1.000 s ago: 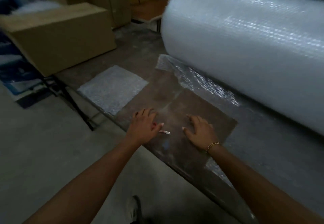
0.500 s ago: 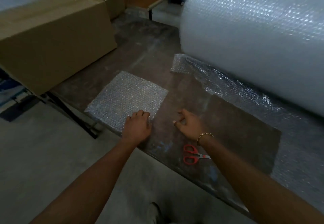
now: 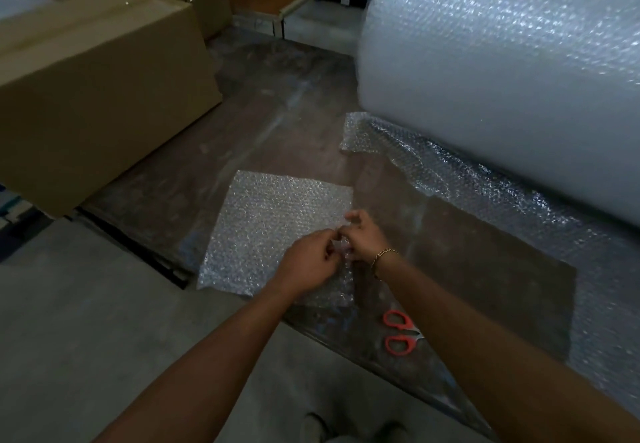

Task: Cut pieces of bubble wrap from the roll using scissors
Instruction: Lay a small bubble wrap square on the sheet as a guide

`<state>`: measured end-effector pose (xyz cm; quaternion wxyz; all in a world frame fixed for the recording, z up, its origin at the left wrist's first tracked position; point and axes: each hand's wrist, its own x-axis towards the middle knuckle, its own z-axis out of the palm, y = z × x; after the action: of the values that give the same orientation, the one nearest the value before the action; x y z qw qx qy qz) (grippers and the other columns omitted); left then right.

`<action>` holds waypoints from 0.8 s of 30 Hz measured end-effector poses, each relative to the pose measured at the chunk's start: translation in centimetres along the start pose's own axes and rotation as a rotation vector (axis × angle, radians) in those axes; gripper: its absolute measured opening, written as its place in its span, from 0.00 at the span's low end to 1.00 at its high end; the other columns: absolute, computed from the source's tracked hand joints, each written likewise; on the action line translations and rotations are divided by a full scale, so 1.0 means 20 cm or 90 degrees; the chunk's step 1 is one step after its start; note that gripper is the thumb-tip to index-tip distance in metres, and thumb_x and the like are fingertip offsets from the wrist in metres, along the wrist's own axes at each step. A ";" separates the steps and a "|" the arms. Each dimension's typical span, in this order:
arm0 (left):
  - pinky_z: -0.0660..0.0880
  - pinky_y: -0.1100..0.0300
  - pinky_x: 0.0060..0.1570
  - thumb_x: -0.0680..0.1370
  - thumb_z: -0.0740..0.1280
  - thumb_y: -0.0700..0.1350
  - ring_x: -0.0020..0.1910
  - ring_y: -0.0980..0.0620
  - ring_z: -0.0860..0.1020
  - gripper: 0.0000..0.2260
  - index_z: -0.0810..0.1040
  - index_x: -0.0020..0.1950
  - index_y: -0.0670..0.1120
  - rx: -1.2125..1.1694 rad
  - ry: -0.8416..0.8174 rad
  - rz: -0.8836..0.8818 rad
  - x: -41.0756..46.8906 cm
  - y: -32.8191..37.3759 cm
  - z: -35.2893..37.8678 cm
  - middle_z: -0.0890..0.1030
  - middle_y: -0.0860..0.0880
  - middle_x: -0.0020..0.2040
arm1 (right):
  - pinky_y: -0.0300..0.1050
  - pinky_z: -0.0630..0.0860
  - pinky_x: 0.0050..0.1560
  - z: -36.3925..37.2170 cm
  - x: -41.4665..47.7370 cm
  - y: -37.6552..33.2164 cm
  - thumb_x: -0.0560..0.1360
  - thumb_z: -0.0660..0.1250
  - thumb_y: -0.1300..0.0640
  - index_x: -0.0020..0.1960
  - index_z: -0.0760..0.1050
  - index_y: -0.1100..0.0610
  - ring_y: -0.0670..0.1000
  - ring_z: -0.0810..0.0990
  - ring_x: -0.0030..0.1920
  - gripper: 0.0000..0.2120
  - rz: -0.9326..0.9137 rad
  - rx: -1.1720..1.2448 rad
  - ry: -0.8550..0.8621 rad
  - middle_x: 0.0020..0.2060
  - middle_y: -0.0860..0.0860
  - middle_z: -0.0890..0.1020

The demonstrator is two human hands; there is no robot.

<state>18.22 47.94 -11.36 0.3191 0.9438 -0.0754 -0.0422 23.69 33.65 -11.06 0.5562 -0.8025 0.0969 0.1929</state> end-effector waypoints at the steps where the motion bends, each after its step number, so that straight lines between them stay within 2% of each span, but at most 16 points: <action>1: 0.78 0.52 0.50 0.78 0.67 0.49 0.49 0.51 0.79 0.14 0.78 0.64 0.51 0.007 0.022 -0.011 0.01 -0.03 -0.02 0.82 0.51 0.52 | 0.41 0.75 0.34 -0.01 0.02 0.01 0.76 0.67 0.64 0.57 0.73 0.53 0.49 0.79 0.36 0.12 -0.007 -0.007 0.017 0.49 0.57 0.82; 3: 0.75 0.51 0.56 0.78 0.68 0.51 0.55 0.50 0.78 0.13 0.79 0.62 0.51 0.037 0.102 -0.053 0.03 -0.12 -0.08 0.80 0.51 0.55 | 0.39 0.76 0.39 -0.03 0.05 0.06 0.75 0.65 0.69 0.57 0.78 0.55 0.47 0.78 0.37 0.15 -0.033 -0.060 0.050 0.49 0.54 0.82; 6: 0.67 0.46 0.65 0.77 0.67 0.53 0.66 0.44 0.69 0.15 0.79 0.63 0.51 0.116 0.166 -0.205 0.05 -0.30 -0.20 0.74 0.47 0.65 | 0.44 0.78 0.55 -0.09 0.09 0.11 0.74 0.64 0.69 0.60 0.81 0.56 0.49 0.80 0.47 0.18 -0.074 -0.127 0.085 0.51 0.51 0.83; 8: 0.64 0.44 0.68 0.76 0.67 0.54 0.69 0.40 0.66 0.19 0.78 0.65 0.51 0.147 0.157 -0.319 0.05 -0.39 -0.27 0.70 0.44 0.69 | 0.44 0.77 0.57 -0.13 0.11 0.14 0.73 0.65 0.69 0.60 0.81 0.56 0.50 0.80 0.49 0.19 -0.085 -0.140 0.095 0.52 0.51 0.83; 10: 0.66 0.43 0.68 0.74 0.68 0.54 0.69 0.39 0.65 0.20 0.76 0.65 0.51 0.149 0.137 -0.366 0.06 -0.42 -0.29 0.68 0.42 0.70 | 0.45 0.77 0.53 -0.15 0.12 0.16 0.72 0.65 0.69 0.60 0.81 0.55 0.50 0.80 0.46 0.19 -0.089 -0.151 0.099 0.52 0.51 0.83; 13: 0.72 0.46 0.64 0.75 0.70 0.47 0.64 0.37 0.71 0.15 0.77 0.61 0.48 0.040 0.119 -0.377 0.11 -0.42 -0.27 0.68 0.40 0.67 | 0.50 0.80 0.56 -0.17 0.12 0.18 0.72 0.66 0.69 0.61 0.80 0.54 0.50 0.81 0.48 0.20 -0.117 -0.173 0.088 0.52 0.48 0.82; 15: 0.75 0.49 0.61 0.74 0.72 0.42 0.57 0.38 0.76 0.12 0.79 0.57 0.48 -0.027 0.145 -0.365 0.15 -0.42 -0.25 0.70 0.40 0.65 | 0.51 0.79 0.59 -0.18 0.11 0.18 0.73 0.65 0.70 0.62 0.80 0.55 0.52 0.81 0.53 0.21 -0.132 -0.182 0.094 0.57 0.50 0.82; 17: 0.75 0.53 0.60 0.74 0.71 0.39 0.55 0.40 0.77 0.12 0.80 0.56 0.48 -0.062 0.161 -0.354 0.17 -0.40 -0.24 0.70 0.41 0.63 | 0.46 0.78 0.59 -0.21 0.10 0.18 0.73 0.64 0.71 0.63 0.80 0.57 0.52 0.80 0.55 0.21 -0.142 -0.177 0.108 0.61 0.53 0.81; 19: 0.73 0.57 0.57 0.75 0.70 0.37 0.51 0.43 0.76 0.12 0.80 0.57 0.47 -0.096 0.167 -0.353 0.19 -0.38 -0.22 0.69 0.44 0.61 | 0.38 0.77 0.53 -0.26 0.09 0.18 0.74 0.63 0.72 0.63 0.79 0.58 0.50 0.80 0.55 0.21 -0.136 -0.163 0.122 0.62 0.53 0.80; 20: 0.74 0.58 0.54 0.75 0.69 0.37 0.49 0.45 0.76 0.12 0.81 0.57 0.48 -0.107 0.170 -0.355 0.19 -0.36 -0.21 0.70 0.44 0.61 | 0.37 0.77 0.53 -0.29 0.08 0.18 0.74 0.63 0.72 0.64 0.79 0.57 0.50 0.80 0.55 0.21 -0.131 -0.157 0.131 0.62 0.53 0.80; 23: 0.73 0.62 0.38 0.76 0.66 0.33 0.39 0.49 0.76 0.12 0.81 0.56 0.45 -0.192 0.177 -0.364 0.22 -0.29 -0.17 0.76 0.43 0.58 | 0.51 0.77 0.64 -0.37 0.04 0.22 0.74 0.63 0.72 0.64 0.79 0.58 0.53 0.79 0.62 0.22 -0.149 -0.150 0.167 0.64 0.54 0.80; 24: 0.72 0.62 0.35 0.77 0.64 0.31 0.38 0.50 0.75 0.13 0.81 0.56 0.44 -0.231 0.171 -0.363 0.24 -0.27 -0.15 0.79 0.41 0.57 | 0.52 0.76 0.66 -0.41 0.02 0.22 0.74 0.63 0.72 0.65 0.79 0.58 0.53 0.79 0.62 0.22 -0.153 -0.150 0.181 0.64 0.54 0.80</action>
<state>23.94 53.06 -12.40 0.4635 0.8521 0.2424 -0.0176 24.08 24.52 -12.52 0.4581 -0.8870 0.0546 0.0198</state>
